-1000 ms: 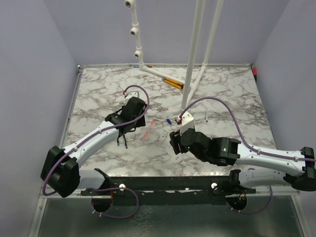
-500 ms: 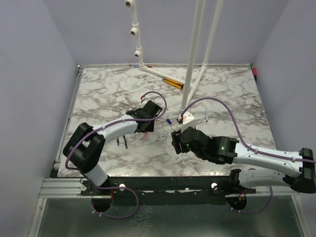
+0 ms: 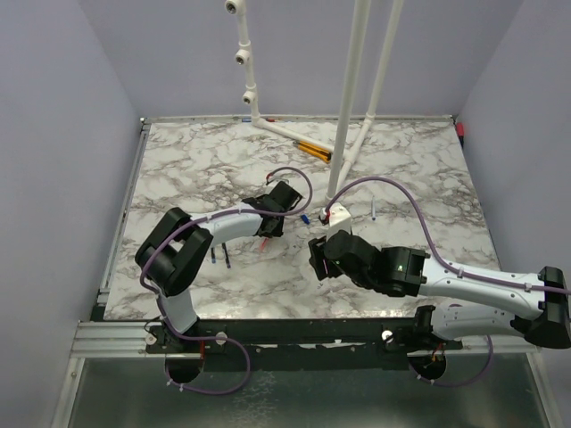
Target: Insert the pens into the pen caps
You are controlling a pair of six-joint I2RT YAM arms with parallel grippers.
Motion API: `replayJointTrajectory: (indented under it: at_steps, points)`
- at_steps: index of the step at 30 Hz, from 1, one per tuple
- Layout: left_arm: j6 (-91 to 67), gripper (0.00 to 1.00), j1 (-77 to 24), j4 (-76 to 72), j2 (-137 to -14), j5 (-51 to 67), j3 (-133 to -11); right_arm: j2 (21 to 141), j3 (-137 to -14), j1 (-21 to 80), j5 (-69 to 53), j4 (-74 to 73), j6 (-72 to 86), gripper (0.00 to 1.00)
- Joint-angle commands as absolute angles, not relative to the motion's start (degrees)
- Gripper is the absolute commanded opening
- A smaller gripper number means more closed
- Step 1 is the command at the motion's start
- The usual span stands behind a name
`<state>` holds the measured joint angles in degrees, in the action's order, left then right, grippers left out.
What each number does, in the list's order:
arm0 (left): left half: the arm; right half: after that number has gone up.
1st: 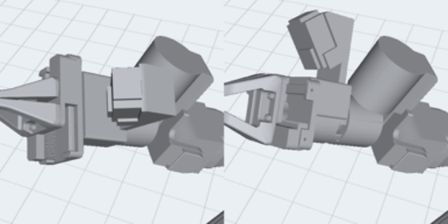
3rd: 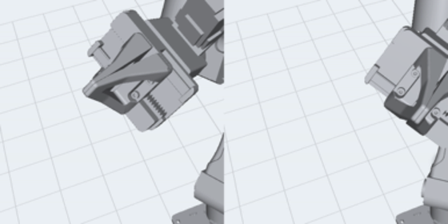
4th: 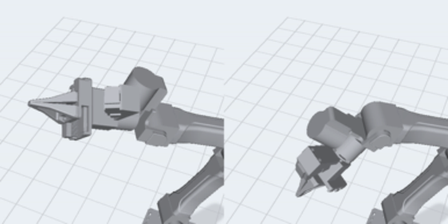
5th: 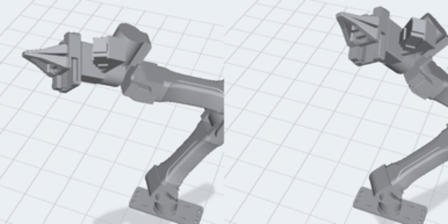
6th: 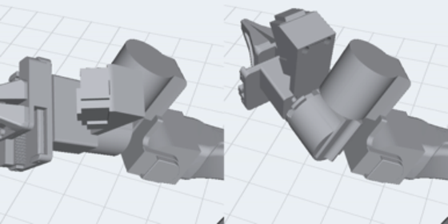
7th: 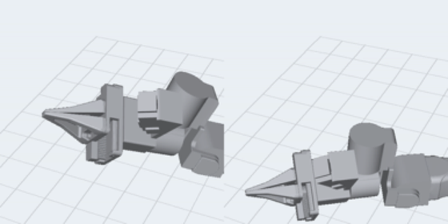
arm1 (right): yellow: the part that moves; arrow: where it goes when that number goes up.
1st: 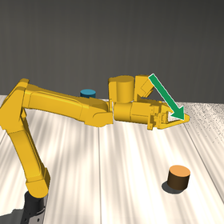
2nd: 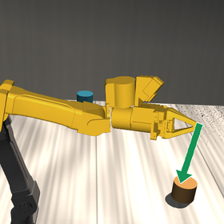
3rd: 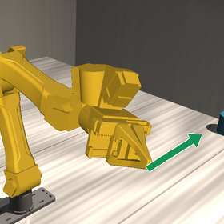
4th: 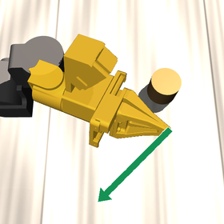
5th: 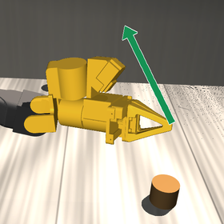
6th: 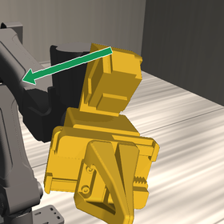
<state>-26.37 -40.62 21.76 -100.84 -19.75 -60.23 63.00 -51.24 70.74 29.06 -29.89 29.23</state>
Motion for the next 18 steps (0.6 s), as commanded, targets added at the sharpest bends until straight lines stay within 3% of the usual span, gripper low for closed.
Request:
replayJointTrajectory:
  at_steps: [1, 8, 14, 18]
  points:
    - [-25.5, 0.33, -40.8, 20.9, -103.3, -21.6, -60.6, 63.3, -50.6, 70.4, 28.6, -30.3, 30.3, 0.62]
    - [-26.9, 0.2, -40.8, 19.6, -102.0, -20.1, -56.6, 64.1, -51.5, 70.3, 28.6, -30.2, 30.3, 0.62]
    - [-28.0, 0.02, -40.7, 18.5, -100.1, -19.3, -52.5, 65.5, -52.7, 70.3, 28.3, -30.3, 29.8, 0.62]
    - [-27.9, 0.0, -40.8, 18.3, -97.9, -18.8, -51.4, 66.0, -53.9, 70.3, 28.5, -30.9, 29.7, 0.62]
